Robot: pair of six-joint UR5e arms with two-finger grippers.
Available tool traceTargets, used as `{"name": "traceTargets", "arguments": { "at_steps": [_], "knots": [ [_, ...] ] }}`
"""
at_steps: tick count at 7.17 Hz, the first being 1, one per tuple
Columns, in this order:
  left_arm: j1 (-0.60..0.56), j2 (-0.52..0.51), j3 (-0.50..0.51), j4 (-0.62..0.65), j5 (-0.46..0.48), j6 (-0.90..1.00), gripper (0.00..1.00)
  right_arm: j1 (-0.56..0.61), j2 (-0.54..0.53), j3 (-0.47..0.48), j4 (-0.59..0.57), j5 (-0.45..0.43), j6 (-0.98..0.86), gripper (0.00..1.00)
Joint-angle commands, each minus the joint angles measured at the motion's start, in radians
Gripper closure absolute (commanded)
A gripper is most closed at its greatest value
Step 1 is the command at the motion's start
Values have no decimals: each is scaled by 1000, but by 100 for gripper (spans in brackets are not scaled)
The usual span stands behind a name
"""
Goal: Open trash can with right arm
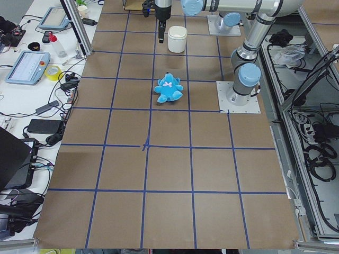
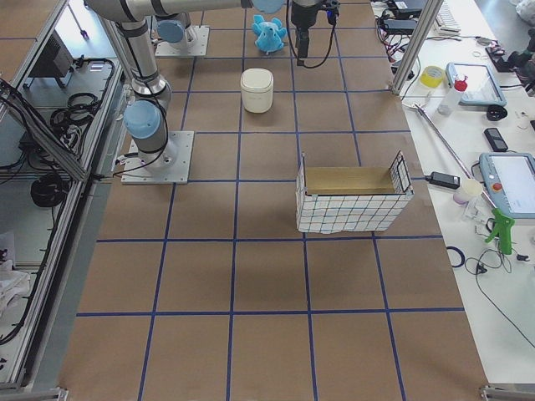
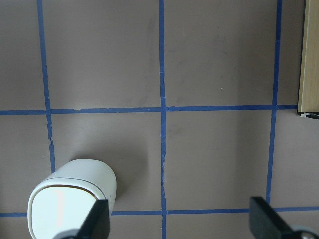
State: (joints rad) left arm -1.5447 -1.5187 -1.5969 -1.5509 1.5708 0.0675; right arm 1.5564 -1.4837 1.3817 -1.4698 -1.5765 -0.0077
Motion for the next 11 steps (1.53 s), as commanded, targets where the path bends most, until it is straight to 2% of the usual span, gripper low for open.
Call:
{"name": "traceTargets", "arguments": {
  "at_steps": [1, 4, 5, 7, 8, 11],
  "knots": [
    [0, 0, 0, 0, 0, 0, 0, 2, -1, -1, 0, 1, 0, 0],
    [0, 0, 0, 0, 0, 0, 0, 14, -7, 2, 0, 7, 63, 0],
    [0, 0, 0, 0, 0, 0, 0, 52, -7, 2, -1, 21, 136, 0],
    [0, 0, 0, 0, -2, 0, 0, 218, 5, 3, -17, 13, 376, 0],
    [0, 0, 0, 0, -2, 0, 0, 272, 7, 28, -18, 9, 461, 13],
    [0, 0, 0, 0, -2, 0, 0, 342, -1, 109, -40, 19, 606, 82]
  ]
}}
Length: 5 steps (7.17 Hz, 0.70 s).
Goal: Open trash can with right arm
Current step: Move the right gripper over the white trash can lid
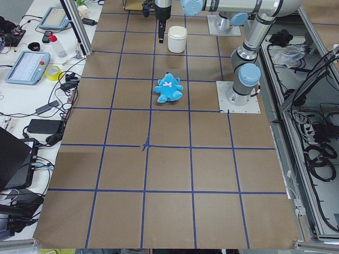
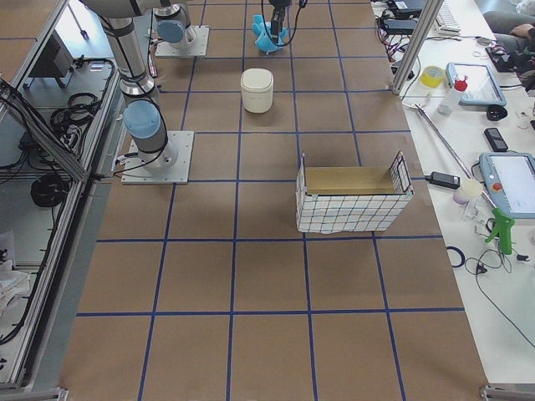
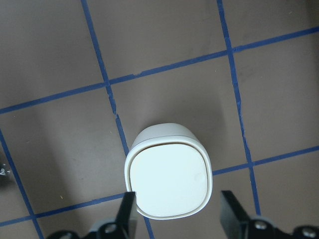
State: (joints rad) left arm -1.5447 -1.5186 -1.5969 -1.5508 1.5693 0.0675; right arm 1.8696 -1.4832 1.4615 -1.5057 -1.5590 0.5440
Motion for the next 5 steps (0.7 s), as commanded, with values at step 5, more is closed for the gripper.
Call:
{"name": "traceTargets", "arguments": {
  "at_steps": [5],
  "knots": [
    [0, 0, 0, 0, 2, 0, 0, 43, 6, 256, -166, 45, 44, 100]
  ]
}}
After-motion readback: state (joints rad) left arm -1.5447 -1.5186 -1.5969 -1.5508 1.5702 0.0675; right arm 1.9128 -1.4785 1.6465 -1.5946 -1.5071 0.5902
